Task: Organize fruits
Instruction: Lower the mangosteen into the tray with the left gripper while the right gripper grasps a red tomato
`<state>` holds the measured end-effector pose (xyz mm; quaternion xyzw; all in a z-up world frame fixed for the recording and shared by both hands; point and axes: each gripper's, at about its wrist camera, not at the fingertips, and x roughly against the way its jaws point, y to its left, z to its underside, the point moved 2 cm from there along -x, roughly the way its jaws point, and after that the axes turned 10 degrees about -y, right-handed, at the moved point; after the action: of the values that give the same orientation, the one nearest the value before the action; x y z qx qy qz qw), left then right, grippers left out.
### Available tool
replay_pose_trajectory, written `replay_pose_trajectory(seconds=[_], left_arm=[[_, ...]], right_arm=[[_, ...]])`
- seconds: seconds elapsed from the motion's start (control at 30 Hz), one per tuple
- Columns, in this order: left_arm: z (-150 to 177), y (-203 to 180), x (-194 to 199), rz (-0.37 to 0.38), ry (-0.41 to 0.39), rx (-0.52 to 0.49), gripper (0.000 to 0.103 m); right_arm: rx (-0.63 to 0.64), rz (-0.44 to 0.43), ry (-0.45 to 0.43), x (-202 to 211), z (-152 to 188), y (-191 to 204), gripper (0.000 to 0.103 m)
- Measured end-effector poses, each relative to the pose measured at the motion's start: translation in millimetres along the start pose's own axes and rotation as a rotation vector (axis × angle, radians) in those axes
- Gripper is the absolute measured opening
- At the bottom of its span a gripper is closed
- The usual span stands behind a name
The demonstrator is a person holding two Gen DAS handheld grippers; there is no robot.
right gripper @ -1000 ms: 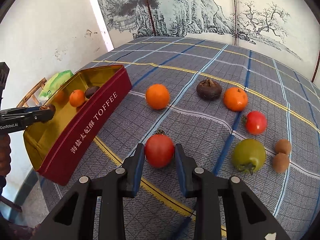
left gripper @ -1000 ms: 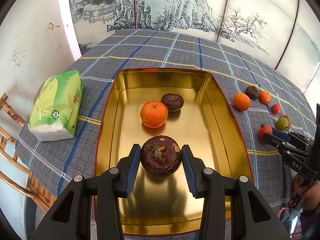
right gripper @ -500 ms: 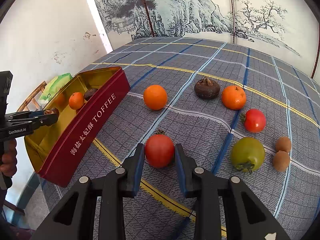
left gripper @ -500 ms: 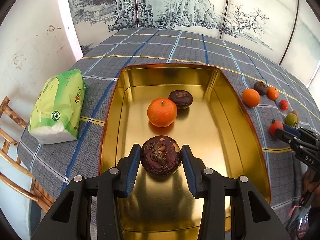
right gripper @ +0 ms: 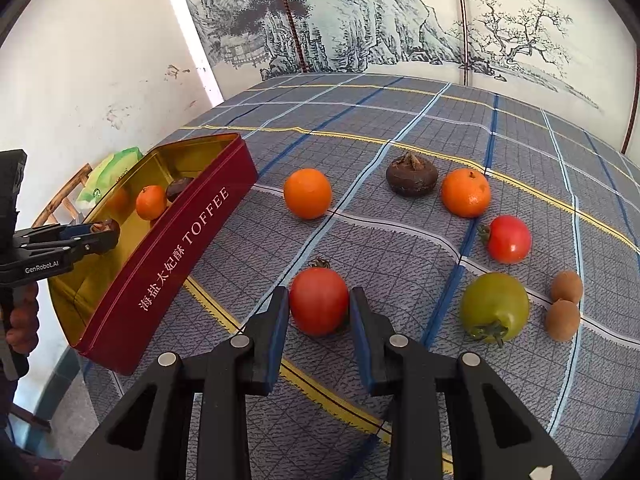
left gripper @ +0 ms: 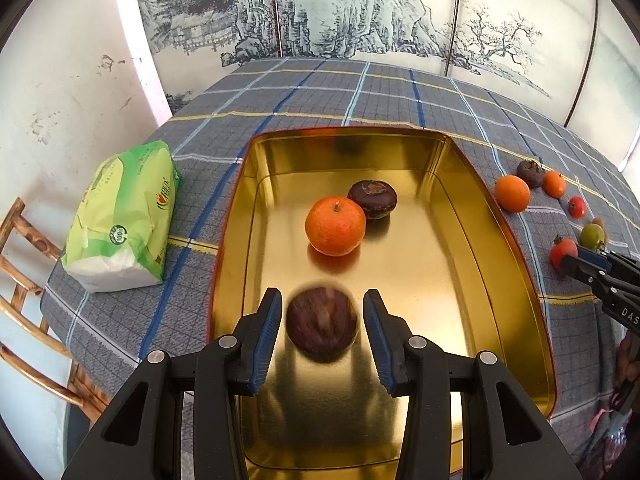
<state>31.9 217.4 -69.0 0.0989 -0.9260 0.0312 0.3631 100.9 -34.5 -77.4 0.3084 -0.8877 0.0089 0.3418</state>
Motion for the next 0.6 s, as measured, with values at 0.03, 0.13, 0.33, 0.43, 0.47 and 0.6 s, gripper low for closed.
replay_pose_trajectory(seconds=[0.03, 0.13, 0.33, 0.43, 0.47, 0.6], left_arm=[[-0.3, 0.1, 1.3, -0.002, -0.004, -0.001, 0.045], [-2.5, 0.9, 5.5, -0.016, -0.025, -0.008, 0.054], [-3.7, 0.4, 14.6, -0.031, -0.052, -0.015, 0.059], [-3.8, -1.1, 20.0, -0.039, -0.063, -0.021, 0.062], [-3.5, -1.7, 21.8, -0.043, -0.066, -0.024, 0.063], [-4.9, -3.2, 31.2, -0.054, -0.089, -0.036, 0.066]], right_arm=[[0.0, 0.001, 0.001, -0.1, 0.0, 0.0, 0.028], [-0.001, 0.002, 0.002, -0.6, 0.6, -0.6, 0.028], [0.001, 0.004, 0.002, -0.7, 0.5, -1.2, 0.028], [0.005, 0.006, 0.002, -0.7, 0.6, -1.5, 0.028], [0.007, 0.008, 0.002, -0.5, 0.3, -0.5, 0.028], [0.025, 0.017, 0.008, -0.2, -0.7, 3.7, 0.028]])
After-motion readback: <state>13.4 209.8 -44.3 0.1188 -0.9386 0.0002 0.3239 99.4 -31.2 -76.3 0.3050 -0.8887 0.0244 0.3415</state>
